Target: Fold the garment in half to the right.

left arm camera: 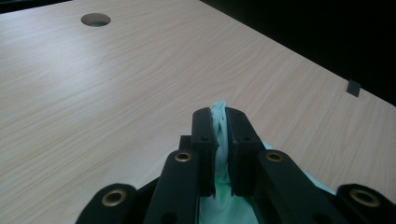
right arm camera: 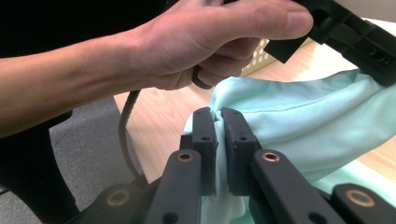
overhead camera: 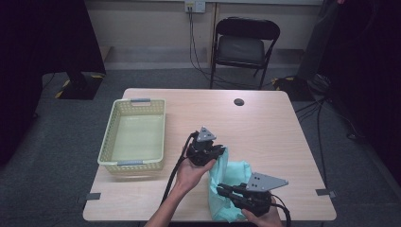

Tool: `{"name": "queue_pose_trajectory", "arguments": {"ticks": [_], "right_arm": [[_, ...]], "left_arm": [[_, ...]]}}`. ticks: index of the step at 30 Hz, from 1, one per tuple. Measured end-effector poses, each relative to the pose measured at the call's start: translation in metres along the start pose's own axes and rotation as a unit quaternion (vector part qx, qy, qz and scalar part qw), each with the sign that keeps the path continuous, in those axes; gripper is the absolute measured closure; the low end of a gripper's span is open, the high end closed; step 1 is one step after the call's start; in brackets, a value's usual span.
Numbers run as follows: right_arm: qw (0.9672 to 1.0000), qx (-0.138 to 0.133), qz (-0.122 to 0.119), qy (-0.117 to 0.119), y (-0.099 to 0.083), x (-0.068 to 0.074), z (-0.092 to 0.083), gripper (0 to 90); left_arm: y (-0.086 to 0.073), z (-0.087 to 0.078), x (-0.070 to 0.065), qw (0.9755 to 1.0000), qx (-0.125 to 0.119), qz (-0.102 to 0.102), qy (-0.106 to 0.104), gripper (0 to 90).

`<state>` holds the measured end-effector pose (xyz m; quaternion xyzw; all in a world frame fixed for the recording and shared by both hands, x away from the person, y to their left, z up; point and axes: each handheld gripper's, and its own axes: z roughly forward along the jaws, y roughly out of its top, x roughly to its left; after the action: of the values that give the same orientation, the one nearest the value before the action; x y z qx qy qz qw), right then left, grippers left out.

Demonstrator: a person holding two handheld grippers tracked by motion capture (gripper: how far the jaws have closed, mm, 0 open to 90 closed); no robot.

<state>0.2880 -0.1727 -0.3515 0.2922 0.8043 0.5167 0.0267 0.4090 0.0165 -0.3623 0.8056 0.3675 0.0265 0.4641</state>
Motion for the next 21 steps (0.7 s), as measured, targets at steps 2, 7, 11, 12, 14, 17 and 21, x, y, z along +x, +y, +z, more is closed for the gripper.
{"name": "queue_pose_trajectory", "arguments": {"ticks": [2,7,11,12,14,17,21], "right_arm": [[1.0000,0.001,0.007,-0.004,-0.005,-0.004,-0.003,84.9],[0.9998,0.011,0.013,-0.014,-0.014,-0.010,-0.007,84.9],[0.9995,0.017,0.018,-0.020,-0.022,-0.014,-0.009,84.9],[0.9994,0.019,0.019,-0.022,-0.023,-0.014,-0.010,84.9],[0.9993,0.023,0.019,-0.023,-0.026,-0.015,-0.010,84.9],[0.9992,0.025,0.019,-0.024,-0.029,-0.016,-0.011,84.9],[0.9992,0.028,0.016,-0.023,-0.031,-0.016,-0.012,84.9]], "left_arm": [[0.000,0.005,-0.002,1.0000,0.004,0.001,0.002,83.4],[-0.002,0.015,0.000,0.9999,0.012,-0.004,-0.002,83.5],[-0.005,0.024,0.001,0.9998,0.021,-0.008,-0.001,83.5],[-0.005,0.024,0.001,0.9998,0.021,-0.008,-0.001,83.5],[-0.006,0.029,-0.001,0.9997,0.023,-0.006,-0.004,83.4],[-0.006,0.031,-0.004,0.9997,0.022,-0.006,-0.004,83.5],[-0.005,0.033,-0.009,0.9998,0.021,0.004,-0.005,83.4]]}}
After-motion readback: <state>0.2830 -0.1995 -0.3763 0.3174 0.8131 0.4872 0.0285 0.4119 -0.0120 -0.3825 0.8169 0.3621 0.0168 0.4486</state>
